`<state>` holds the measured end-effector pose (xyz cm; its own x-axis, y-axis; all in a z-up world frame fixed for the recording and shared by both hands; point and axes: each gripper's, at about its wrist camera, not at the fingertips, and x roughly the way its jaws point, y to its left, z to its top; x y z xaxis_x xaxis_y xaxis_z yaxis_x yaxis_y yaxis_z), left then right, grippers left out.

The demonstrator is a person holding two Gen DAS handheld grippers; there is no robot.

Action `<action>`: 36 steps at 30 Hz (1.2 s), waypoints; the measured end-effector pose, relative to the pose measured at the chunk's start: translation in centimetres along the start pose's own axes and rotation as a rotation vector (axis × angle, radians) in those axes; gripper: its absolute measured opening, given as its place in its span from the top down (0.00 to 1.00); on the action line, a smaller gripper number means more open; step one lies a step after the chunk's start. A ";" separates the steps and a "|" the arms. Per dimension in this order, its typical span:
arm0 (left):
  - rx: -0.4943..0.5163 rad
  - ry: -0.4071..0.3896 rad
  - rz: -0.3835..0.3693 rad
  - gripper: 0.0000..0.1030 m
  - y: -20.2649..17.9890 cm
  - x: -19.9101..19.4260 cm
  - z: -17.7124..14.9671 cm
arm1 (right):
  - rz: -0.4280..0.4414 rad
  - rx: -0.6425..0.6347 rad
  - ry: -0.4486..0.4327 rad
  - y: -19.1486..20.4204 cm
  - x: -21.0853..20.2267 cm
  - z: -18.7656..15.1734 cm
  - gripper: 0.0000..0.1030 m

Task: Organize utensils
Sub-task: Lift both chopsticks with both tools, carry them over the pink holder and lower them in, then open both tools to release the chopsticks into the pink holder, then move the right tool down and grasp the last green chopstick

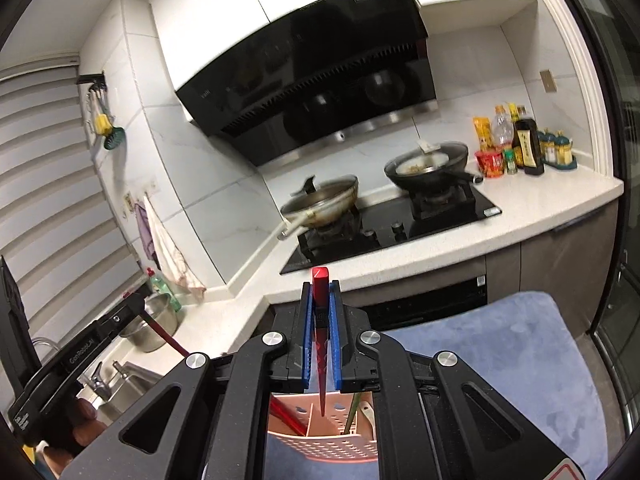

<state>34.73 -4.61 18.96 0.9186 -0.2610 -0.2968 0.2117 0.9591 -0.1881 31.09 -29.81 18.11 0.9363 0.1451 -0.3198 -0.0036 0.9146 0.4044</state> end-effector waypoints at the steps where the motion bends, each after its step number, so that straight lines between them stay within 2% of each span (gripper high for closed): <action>1: 0.002 0.006 -0.001 0.93 0.0 0.3 -0.2 | 0.000 0.007 0.015 -0.2 0.7 -0.3 0.93; 8: 0.013 0.057 0.012 0.93 0.1 2.6 -2.1 | -0.019 0.005 0.105 -1.0 3.7 -3.4 0.93; 18: -0.009 0.122 0.008 0.93 0.4 3.8 -3.6 | -0.049 -0.009 0.160 -1.2 5.5 -4.8 0.92; 20: -0.016 0.121 0.016 0.90 0.6 3.7 -3.8 | -0.053 -0.006 0.157 -1.3 5.4 -5.0 0.87; 22: -0.010 0.118 0.034 0.81 0.6 3.6 -3.9 | -0.058 0.002 0.152 -1.4 5.1 -5.0 0.86; 30: 0.042 0.119 0.059 0.80 0.3 2.2 -4.8 | -0.062 -0.027 0.166 -0.9 3.8 -5.9 0.86; 36: 0.053 0.157 0.054 0.79 0.6 0.2 -6.6 | -0.042 -0.056 0.196 0.1 2.1 -7.2 0.86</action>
<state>32.89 -4.83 12.64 0.8663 -0.2190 -0.4489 0.1845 0.9755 -0.1200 30.51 -26.70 11.31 0.8499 0.1724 -0.4979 0.0091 0.9400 0.3410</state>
